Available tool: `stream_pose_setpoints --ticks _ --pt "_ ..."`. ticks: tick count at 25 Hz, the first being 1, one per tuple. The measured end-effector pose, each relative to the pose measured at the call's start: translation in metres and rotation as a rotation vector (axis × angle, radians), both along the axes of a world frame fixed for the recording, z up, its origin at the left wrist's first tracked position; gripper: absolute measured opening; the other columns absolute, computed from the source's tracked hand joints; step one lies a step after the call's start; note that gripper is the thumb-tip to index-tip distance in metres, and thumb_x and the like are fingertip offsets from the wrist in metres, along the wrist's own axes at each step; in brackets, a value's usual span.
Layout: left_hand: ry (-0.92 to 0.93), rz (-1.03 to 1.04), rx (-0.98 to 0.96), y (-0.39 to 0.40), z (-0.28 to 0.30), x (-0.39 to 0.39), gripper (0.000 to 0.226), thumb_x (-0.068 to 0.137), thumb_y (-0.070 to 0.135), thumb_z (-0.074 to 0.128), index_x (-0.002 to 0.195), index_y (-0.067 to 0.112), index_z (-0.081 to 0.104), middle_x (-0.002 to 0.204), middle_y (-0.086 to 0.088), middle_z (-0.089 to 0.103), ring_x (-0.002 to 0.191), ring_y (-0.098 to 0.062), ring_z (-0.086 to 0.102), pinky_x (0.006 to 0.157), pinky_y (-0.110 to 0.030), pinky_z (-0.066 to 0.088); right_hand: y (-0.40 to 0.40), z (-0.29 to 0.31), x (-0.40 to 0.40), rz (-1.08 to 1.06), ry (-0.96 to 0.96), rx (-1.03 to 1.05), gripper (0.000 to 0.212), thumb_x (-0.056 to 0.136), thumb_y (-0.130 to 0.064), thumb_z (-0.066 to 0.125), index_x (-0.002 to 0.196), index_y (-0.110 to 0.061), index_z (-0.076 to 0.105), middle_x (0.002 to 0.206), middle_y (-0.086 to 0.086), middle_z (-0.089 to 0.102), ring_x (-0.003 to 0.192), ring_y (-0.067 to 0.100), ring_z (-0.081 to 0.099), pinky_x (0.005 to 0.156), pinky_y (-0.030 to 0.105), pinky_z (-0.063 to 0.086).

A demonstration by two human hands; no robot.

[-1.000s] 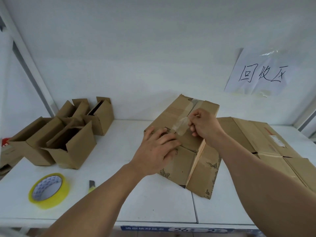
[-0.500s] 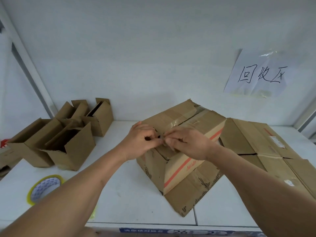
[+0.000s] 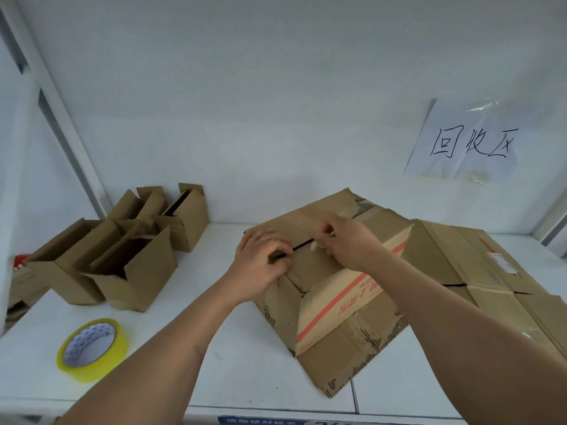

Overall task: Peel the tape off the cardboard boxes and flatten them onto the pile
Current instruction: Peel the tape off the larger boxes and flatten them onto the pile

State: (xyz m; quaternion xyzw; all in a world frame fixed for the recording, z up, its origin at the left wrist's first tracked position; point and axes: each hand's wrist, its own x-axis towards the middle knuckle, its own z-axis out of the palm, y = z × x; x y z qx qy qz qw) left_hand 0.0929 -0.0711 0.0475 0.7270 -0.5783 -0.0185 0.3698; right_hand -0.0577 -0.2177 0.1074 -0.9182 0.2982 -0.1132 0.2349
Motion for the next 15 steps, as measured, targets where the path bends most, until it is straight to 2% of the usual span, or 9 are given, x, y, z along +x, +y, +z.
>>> stream_pose_setpoints --ticks 2,4,6,7,8,10,11,12,15 --pt "0.006 -0.074 0.086 0.001 0.008 0.013 0.034 0.079 0.050 0.051 0.096 0.029 0.071 0.115 0.032 0.051 0.124 0.008 0.033 0.110 -0.021 0.012 -0.007 -0.001 -0.004 -0.066 0.141 -0.248 0.013 0.095 -0.011 0.050 0.106 -0.014 0.055 0.106 0.003 0.063 0.084 0.024 0.064 0.067 0.039 0.055" --pt "0.037 -0.114 0.212 -0.002 0.022 0.025 0.021 0.083 0.038 0.057 0.093 0.026 0.071 0.115 0.025 0.054 0.122 0.003 0.038 0.111 -0.022 0.019 -0.009 -0.011 -0.004 -0.012 0.160 -0.370 0.025 0.093 -0.006 0.054 0.115 -0.017 0.055 0.116 -0.001 0.055 0.091 0.023 0.062 0.069 0.034 0.054" --pt "0.028 -0.015 0.334 -0.012 0.037 0.020 0.009 0.088 0.024 0.057 0.088 0.023 0.066 0.108 0.016 0.058 0.116 -0.009 0.049 0.103 -0.030 0.035 -0.006 -0.017 -0.002 0.038 0.093 -0.344 0.014 0.098 -0.018 0.054 0.110 -0.020 0.060 0.106 -0.001 0.057 0.094 0.023 0.061 0.075 0.037 0.053" --pt "-0.033 0.090 0.389 -0.020 0.042 0.010 0.010 0.090 0.027 0.053 0.088 0.022 0.062 0.105 0.009 0.057 0.113 -0.016 0.052 0.098 -0.034 0.039 -0.004 -0.017 -0.001 0.053 0.053 -0.323 0.016 0.100 -0.028 0.052 0.108 -0.021 0.064 0.105 -0.001 0.056 0.095 0.022 0.060 0.077 0.037 0.052" --pt "-0.131 0.208 0.439 -0.029 0.042 -0.003 0.016 0.093 0.033 0.047 0.094 0.021 0.059 0.109 0.003 0.055 0.115 -0.022 0.051 0.098 -0.038 0.039 -0.003 -0.018 -0.001 0.071 0.037 -0.298 0.025 0.101 -0.038 0.049 0.108 -0.022 0.066 0.110 -0.002 0.054 0.099 0.021 0.060 0.080 0.037 0.051" --pt "-0.254 0.322 0.514 -0.042 0.032 -0.027 0.036 0.099 0.041 0.035 0.122 0.019 0.051 0.132 -0.003 0.043 0.131 -0.026 0.036 0.113 -0.049 0.022 -0.006 -0.016 -0.002 0.118 0.073 -0.230 0.033 0.098 -0.049 0.048 0.109 -0.025 0.067 0.128 -0.008 0.051 0.111 0.015 0.055 0.085 0.036 0.050" --pt "-0.277 0.320 0.525 -0.044 0.024 -0.031 0.044 0.100 0.043 0.031 0.135 0.020 0.044 0.143 -0.003 0.035 0.138 -0.027 0.025 0.116 -0.052 0.011 -0.008 -0.013 -0.003 0.132 0.094 -0.205 0.029 0.096 -0.049 0.051 0.108 -0.026 0.066 0.129 -0.010 0.052 0.113 0.014 0.055 0.086 0.035 0.049" --pt "-0.291 0.302 0.533 -0.044 0.020 -0.030 0.048 0.101 0.044 0.028 0.142 0.021 0.038 0.149 -0.002 0.028 0.142 -0.027 0.017 0.117 -0.053 0.005 -0.011 -0.011 -0.002 0.142 0.110 -0.187 0.023 0.095 -0.045 0.055 0.104 -0.026 0.065 0.120 -0.009 0.058 0.109 0.015 0.057 0.083 0.034 0.049" --pt "-0.293 0.246 0.554 -0.039 0.026 -0.019 0.053 0.102 0.047 0.025 0.151 0.027 0.027 0.159 0.001 0.017 0.148 -0.025 0.005 0.119 -0.050 0.001 -0.018 -0.011 0.001 0.081 0.066 -0.115 0.011 0.095 -0.030 0.056 0.102 -0.021 0.060 0.097 0.000 0.067 0.090 0.022 0.063 0.077 0.038 0.053"
